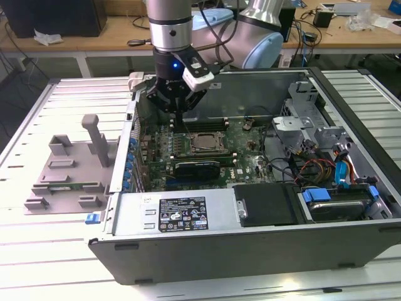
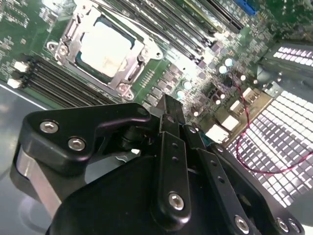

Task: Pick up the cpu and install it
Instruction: 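Install the first cpu locking lever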

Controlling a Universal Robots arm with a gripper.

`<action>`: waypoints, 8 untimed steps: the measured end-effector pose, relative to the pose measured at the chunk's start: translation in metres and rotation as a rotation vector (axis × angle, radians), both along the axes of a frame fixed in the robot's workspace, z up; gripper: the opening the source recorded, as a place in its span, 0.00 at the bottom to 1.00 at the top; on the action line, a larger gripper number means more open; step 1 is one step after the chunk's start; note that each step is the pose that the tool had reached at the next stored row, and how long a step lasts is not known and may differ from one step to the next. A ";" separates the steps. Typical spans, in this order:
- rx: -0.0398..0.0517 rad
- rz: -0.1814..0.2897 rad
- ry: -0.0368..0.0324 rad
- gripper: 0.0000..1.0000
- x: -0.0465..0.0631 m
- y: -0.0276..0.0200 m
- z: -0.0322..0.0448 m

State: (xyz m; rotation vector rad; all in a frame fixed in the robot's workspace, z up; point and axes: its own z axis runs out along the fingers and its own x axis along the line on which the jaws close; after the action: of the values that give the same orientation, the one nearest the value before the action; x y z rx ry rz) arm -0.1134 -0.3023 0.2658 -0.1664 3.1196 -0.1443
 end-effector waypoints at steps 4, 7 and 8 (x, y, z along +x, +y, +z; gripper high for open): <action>0.0011 0.000 -0.0004 0.11 -0.002 0.0001 -0.0002; 0.0192 0.000 -0.0009 0.11 -0.003 0.0000 -0.0002; 0.0408 0.000 -0.0016 0.11 -0.003 0.0000 -0.0003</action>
State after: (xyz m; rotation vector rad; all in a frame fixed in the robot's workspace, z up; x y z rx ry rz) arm -0.1164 -0.3023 0.2655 -0.1655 3.1182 -0.0807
